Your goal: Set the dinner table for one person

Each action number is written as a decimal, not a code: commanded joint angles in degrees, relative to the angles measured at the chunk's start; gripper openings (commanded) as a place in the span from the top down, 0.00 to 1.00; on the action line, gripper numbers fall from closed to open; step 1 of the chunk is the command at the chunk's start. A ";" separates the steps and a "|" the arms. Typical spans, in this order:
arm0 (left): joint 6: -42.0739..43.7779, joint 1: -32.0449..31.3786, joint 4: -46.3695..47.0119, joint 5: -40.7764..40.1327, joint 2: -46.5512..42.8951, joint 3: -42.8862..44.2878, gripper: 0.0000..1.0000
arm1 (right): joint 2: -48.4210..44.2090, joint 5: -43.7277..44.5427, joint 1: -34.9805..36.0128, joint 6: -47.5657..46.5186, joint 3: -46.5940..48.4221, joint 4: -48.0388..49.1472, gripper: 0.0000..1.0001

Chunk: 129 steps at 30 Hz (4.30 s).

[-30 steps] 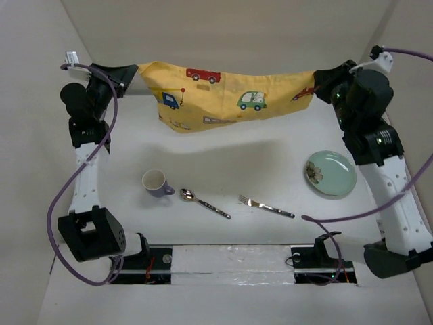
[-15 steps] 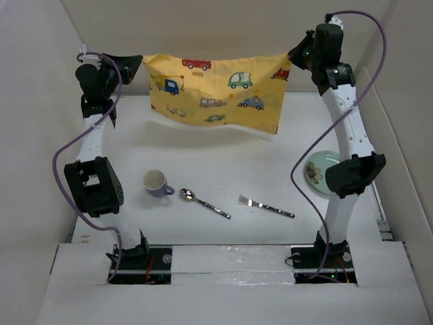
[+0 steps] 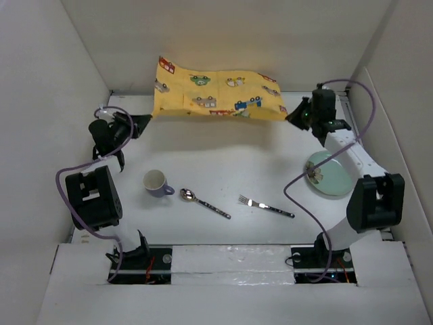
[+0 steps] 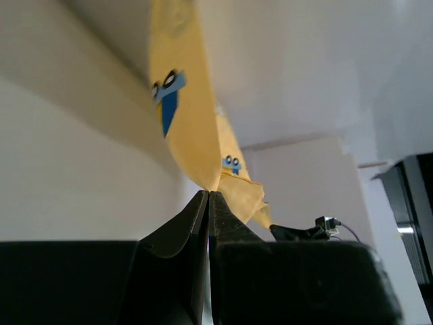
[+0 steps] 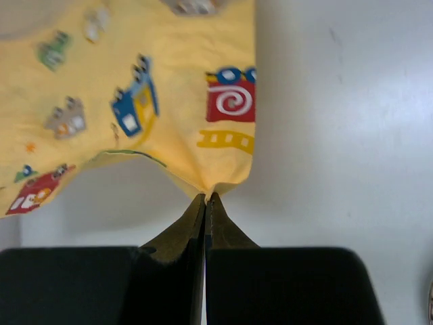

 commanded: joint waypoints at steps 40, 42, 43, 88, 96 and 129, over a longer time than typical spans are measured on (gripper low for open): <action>40.75 -8.81 -53.64 -19.92 -18.67 6.97 1.00 | -22.43 14.78 -10.46 14.52 -28.24 -13.49 1.00; 40.75 -12.94 -55.66 -19.13 -19.63 10.22 1.00 | -22.97 14.34 -14.42 17.60 -29.82 -13.84 1.00; 40.66 -17.05 -56.01 -19.04 -20.16 11.01 1.00 | -22.97 14.51 -18.18 18.31 -30.44 -14.10 0.94; 41.63 -25.17 -60.06 -13.40 -24.03 7.77 0.71 | -15.66 -15.62 -45.31 13.21 -28.28 -9.35 1.00; 41.89 -25.17 -62.34 -16.57 -22.98 13.74 0.70 | -16.03 -25.39 -26.50 17.35 -15.88 -0.83 1.00; 48.57 -24.65 -73.24 -29.06 -27.37 18.14 0.57 | 30.89 -29.53 10.53 23.50 2.78 20.35 1.00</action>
